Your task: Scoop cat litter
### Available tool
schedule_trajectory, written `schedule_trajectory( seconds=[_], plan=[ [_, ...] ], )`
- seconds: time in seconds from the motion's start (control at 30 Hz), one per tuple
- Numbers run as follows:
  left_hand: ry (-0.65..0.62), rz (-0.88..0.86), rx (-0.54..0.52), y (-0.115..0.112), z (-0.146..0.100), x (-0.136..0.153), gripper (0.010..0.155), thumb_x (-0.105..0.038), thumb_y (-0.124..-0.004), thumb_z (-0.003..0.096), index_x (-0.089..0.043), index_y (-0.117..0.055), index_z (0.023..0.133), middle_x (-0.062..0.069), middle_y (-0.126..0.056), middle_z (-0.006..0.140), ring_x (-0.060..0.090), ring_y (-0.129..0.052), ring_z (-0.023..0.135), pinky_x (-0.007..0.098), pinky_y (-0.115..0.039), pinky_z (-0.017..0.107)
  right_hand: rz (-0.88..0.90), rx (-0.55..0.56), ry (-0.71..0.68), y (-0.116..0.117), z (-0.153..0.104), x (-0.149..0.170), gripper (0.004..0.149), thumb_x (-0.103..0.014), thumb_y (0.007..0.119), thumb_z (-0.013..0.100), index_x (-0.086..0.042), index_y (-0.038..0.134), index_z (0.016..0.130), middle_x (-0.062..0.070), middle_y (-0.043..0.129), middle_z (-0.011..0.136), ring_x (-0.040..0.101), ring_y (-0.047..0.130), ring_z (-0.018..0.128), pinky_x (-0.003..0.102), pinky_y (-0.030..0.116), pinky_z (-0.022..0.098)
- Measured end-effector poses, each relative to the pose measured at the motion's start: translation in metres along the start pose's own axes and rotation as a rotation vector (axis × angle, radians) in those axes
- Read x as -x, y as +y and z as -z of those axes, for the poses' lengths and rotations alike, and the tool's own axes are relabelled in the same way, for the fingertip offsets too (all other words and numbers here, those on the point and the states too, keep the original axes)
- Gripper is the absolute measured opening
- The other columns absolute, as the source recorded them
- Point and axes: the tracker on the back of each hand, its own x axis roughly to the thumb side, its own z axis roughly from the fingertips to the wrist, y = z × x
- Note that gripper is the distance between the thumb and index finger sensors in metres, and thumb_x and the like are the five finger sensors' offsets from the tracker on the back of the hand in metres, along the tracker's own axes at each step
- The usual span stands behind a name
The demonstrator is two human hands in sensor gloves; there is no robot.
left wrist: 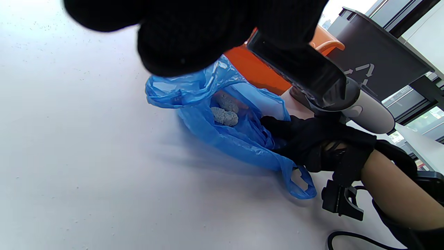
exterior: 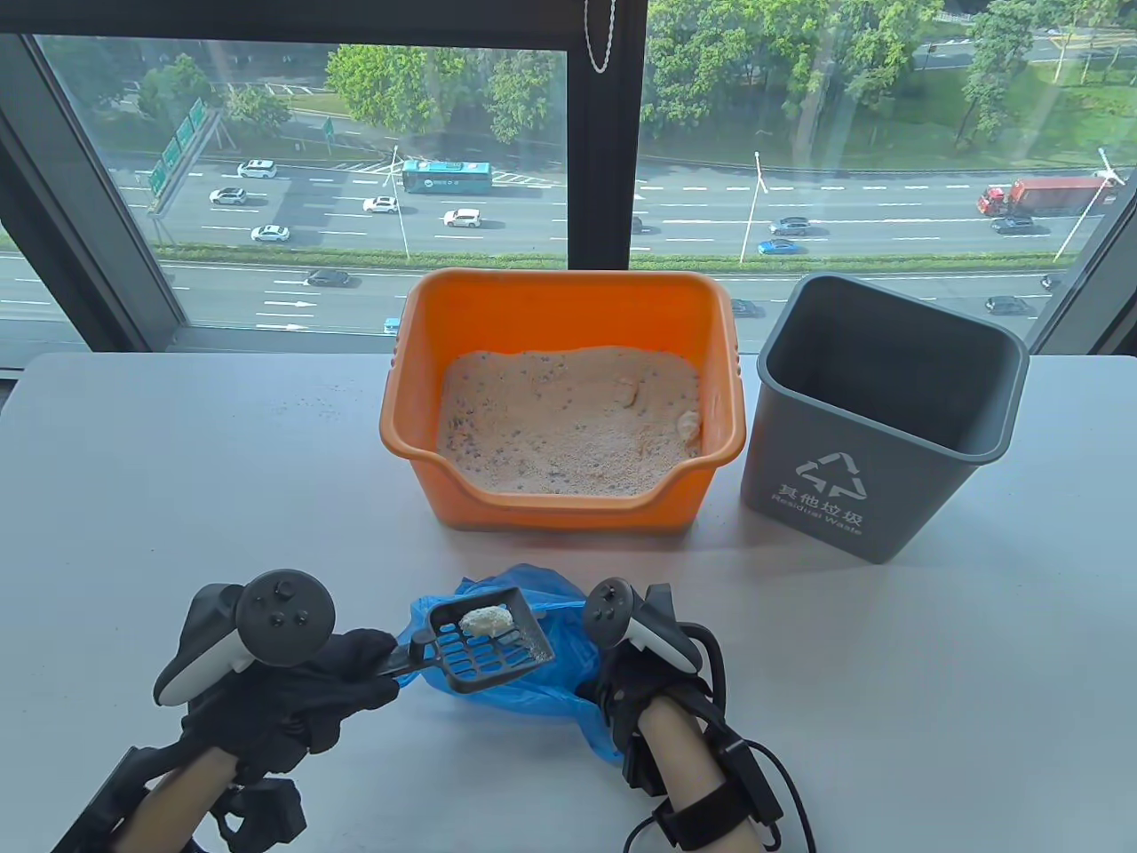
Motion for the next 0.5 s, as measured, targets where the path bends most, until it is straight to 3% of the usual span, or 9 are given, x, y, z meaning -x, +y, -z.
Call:
schedule_trajectory(
  seconds=[0.27,0.5],
  plan=[
    [0.105,0.186,0.144,-0.018,0.040,-0.020,0.060,-0.041,-0.075,0.0515,-0.017,-0.062,0.105,0.001,-0.088,0.065,0.013,-0.097,0.036,0.034,-0.081,0.039,0.008,-0.003,-0.003,0.000,0.000,0.001,0.084,-0.039,0.088,0.036,-0.016,0.039,0.101,0.022,0.045,0.089,0.008,0.078,0.046,0.030,0.074,0.035],
    [0.233,0.464,0.048,-0.010,0.081,-0.063,0.062,-0.047,-0.077,0.0511,-0.019,-0.064,0.105,-0.003,-0.091,0.053,0.010,-0.093,0.023,0.033,-0.081,0.032,0.007,-0.001,-0.005,0.000,0.001,0.001,0.084,-0.039,0.088,0.036,-0.016,0.039,0.101,0.022,0.045,0.089,0.008,0.078,0.045,0.030,0.074,0.035]
  ],
)
